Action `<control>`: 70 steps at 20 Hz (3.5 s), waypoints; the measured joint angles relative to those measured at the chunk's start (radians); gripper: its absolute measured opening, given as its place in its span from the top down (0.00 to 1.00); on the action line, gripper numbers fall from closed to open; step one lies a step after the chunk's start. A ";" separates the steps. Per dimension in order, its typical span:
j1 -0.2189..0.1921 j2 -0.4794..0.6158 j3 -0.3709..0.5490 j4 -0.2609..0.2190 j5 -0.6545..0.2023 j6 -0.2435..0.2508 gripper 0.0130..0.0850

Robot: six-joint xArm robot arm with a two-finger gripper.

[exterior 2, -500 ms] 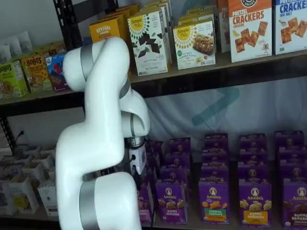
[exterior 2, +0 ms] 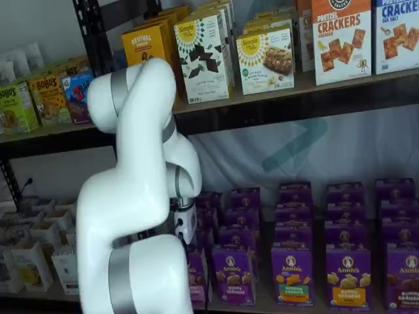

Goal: Pick up the purple box with a pink patch in the middle, on the bottom shelf, the first box from the left

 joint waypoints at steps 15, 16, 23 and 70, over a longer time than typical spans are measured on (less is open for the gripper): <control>-0.002 0.148 -0.152 -0.018 -0.053 0.015 0.00; -0.003 0.158 -0.165 -0.032 -0.047 0.026 0.00; -0.003 0.234 -0.242 -0.110 -0.038 0.097 0.00; 0.022 0.365 -0.350 -0.124 -0.059 0.133 0.61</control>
